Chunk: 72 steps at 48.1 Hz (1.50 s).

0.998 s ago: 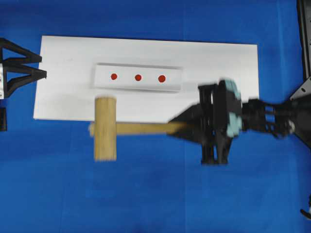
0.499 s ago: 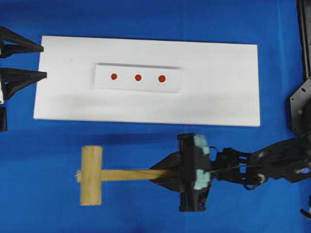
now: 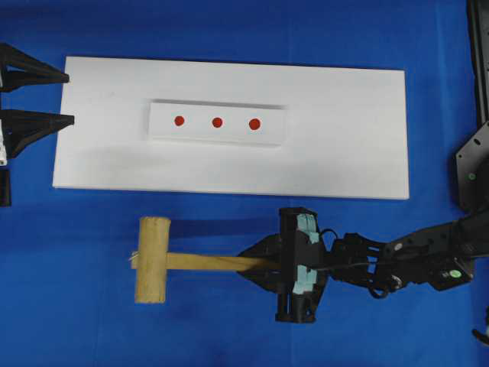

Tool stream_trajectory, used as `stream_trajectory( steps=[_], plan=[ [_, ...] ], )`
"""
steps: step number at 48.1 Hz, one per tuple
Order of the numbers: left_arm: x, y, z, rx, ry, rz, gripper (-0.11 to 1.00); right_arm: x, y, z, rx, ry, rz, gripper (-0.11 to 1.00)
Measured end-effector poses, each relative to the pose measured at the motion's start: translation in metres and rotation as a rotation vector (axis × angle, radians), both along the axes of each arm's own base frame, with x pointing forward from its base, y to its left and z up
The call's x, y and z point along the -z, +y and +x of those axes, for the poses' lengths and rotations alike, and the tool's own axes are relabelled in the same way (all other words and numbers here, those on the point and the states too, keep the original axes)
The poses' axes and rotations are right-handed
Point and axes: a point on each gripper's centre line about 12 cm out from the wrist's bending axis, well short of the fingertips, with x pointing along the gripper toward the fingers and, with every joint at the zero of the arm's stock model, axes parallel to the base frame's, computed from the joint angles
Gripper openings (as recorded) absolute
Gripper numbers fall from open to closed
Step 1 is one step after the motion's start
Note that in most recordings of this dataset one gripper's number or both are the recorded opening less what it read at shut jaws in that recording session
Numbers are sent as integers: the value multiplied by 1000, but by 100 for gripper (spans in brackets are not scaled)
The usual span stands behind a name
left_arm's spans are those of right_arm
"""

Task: Hit the mark with a hammer.
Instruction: 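Carry the mallet back below the board with the right gripper, then lower the mallet onto the table and open the right gripper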

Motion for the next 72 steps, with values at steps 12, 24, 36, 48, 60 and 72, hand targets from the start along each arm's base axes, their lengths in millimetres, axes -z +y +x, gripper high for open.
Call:
stream_trajectory(
  steps=[12, 24, 36, 48, 60, 72],
  plan=[
    [0, 0, 0, 0, 0, 0, 85, 18, -1, -4, -4, 44, -24, 7],
    [0, 0, 0, -1, 0, 1, 85, 24, -1, -6, -22, 74, -24, 7],
    [-1, 2, 0, -8, -1, 3, 85, 28, -2, -6, -32, 89, -29, 7],
    [0, 2, -1, -10, -1, 5, 85, 29, -4, -4, -38, 91, -39, 8],
    [0, 2, -1, -10, -1, 3, 85, 32, -6, 1, -64, 108, -43, 14],
    [0, 2, -1, -10, -1, 5, 85, 32, -9, 3, -62, 115, -39, 61]
  ],
)
